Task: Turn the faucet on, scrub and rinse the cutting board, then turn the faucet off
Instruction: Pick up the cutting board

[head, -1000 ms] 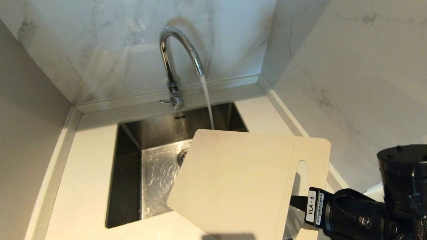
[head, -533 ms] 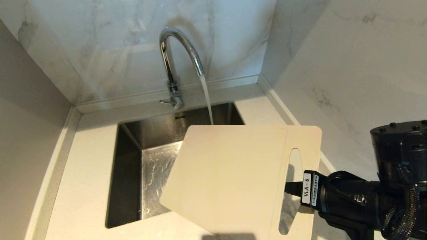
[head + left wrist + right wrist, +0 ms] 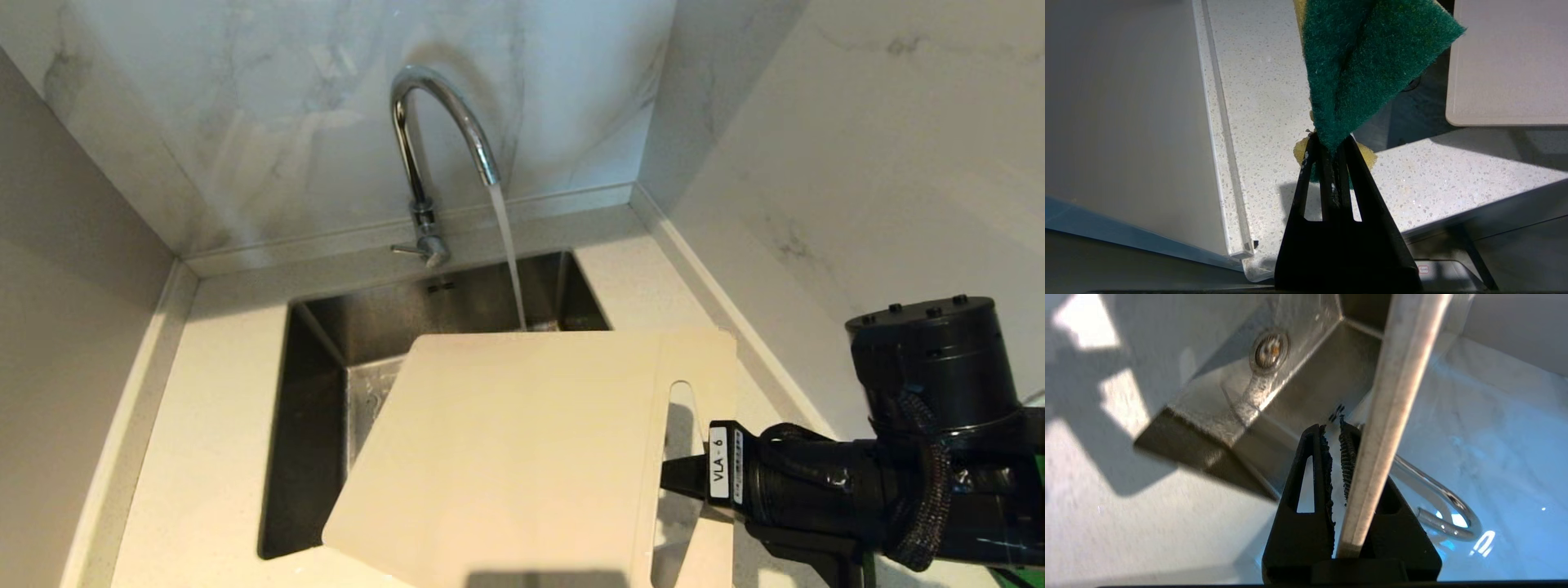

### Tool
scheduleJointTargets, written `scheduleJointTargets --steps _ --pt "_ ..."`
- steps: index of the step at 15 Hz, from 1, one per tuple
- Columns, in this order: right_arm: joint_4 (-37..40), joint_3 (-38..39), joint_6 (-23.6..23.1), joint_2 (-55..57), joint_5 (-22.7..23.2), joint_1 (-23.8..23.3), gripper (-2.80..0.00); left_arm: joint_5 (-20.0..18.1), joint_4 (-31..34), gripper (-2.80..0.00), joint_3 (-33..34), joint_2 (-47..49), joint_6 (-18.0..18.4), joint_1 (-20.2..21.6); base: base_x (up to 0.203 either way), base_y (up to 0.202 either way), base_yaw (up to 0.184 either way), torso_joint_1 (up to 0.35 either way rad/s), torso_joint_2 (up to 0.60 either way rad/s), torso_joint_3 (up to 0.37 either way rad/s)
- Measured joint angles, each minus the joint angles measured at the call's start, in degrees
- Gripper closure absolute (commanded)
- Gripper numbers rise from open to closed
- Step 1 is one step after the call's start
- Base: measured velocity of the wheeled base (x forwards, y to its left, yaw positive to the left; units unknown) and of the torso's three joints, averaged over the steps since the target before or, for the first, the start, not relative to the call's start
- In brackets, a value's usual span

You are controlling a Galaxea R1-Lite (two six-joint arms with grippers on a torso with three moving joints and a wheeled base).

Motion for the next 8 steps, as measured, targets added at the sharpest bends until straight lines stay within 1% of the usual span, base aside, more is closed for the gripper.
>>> scheduleJointTargets --steps 3,8 --pt "0.2 1.0 0.5 0.2 4.3 0.1 0.00 0.0 0.0 0.00 0.0 0.0 0.0 0.0 0.000 0.000 0.000 0.000 0.00 0.000" --pt "0.2 0.9 0.5 1.5 9.2 0.0 0.00 0.0 0.0 0.00 0.0 0.0 0.0 0.0 0.000 0.000 0.000 0.000 0.00 0.000"
